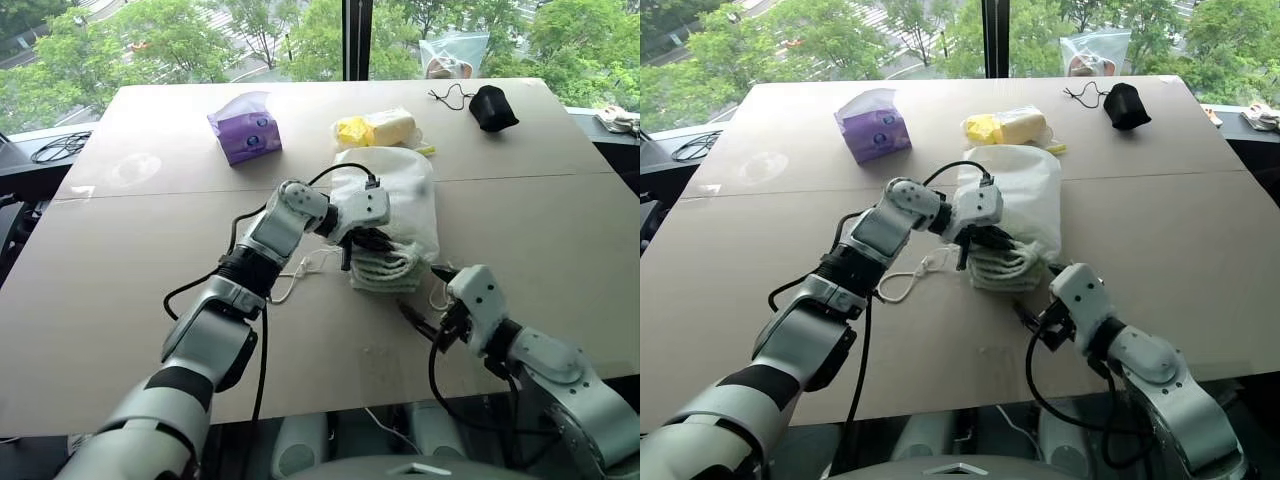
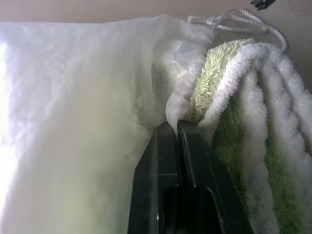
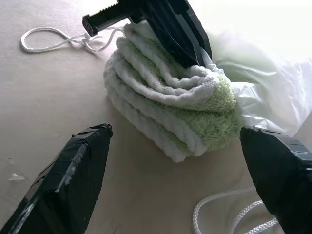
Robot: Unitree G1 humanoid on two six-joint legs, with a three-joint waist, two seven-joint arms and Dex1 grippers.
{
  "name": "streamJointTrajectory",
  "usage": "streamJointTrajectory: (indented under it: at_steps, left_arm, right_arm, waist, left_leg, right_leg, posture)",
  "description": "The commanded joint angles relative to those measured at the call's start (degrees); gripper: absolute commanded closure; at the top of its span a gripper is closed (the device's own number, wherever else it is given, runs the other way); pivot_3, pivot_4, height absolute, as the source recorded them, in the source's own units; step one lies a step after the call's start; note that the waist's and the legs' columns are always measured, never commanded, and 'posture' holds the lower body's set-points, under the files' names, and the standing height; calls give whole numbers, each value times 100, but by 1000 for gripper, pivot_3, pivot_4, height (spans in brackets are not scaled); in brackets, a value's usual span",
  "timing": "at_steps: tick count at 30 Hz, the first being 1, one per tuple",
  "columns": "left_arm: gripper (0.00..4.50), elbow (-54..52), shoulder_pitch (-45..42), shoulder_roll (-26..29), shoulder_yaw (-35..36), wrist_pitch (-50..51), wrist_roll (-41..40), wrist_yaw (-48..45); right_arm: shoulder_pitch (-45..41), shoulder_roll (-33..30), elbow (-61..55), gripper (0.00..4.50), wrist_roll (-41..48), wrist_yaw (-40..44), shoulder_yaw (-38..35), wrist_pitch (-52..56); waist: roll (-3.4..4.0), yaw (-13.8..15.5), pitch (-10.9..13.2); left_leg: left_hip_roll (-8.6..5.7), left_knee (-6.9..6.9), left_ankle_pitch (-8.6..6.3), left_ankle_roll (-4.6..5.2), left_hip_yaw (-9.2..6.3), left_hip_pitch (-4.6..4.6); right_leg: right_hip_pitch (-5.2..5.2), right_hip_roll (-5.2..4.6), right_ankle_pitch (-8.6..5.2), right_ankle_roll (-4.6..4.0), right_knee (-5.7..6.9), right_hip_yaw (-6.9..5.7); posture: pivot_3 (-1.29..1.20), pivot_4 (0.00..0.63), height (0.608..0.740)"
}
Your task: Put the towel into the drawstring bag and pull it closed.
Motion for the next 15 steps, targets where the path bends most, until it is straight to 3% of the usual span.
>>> streamJointTrajectory:
  at_steps: [1, 4, 6, 13, 15]
  left_arm:
    - [4413, -295, -217, -87, 271, 663, -393, -140]
    - [4413, -508, -265, -153, 393, 1283, -640, -169]
    - [4500, -637, -283, -178, 460, 1649, -783, -144]
    - [4500, -1454, 132, 77, 421, 2614, -1161, -181]
    - [4500, -1648, 240, 157, 430, 2836, -1250, -131]
  right_arm:
    - [-362, -28, 459, 0, -319, 159, 285, -402]
    - [-870, 164, 1265, 0, -651, 150, 564, -719]
    - [-1213, 343, 1829, 540, -791, 197, 734, -910]
    - [-1929, 1751, 3577, 3908, -409, -62, 246, -1813]
    - [-2000, 2263, 3810, 4455, 55, -59, -118, -1976]
  waist:
    - [0, -3, 0]
    - [0, -12, 1]
    - [-1, -21, 1]
    - [0, -101, 0]
    - [0, -139, 0]
  left_leg:
    - [-1, 0, 0, 0, 0, 0]
    - [-3, 0, 0, 0, 1, 0]
    - [-4, 1, 0, 0, 0, 0]
    - [-1, 0, 2, -3, 0, 3]
    - [4, 0, 2, -3, 0, 4]
  right_leg:
    - [0, 0, 0, 0, 0, 0]
    - [0, 2, 0, 0, 0, 1]
    - [0, 4, 0, 0, 1, 1]
    - [-1, 12, 14, 21, 3, 5]
    - [0, 11, 15, 21, 4, 7]
  posture:
    - [0, 150, 740]
    - [0, 150, 740]
    - [0, 150, 740]
    - [0, 150, 740]
    - [0, 150, 740]
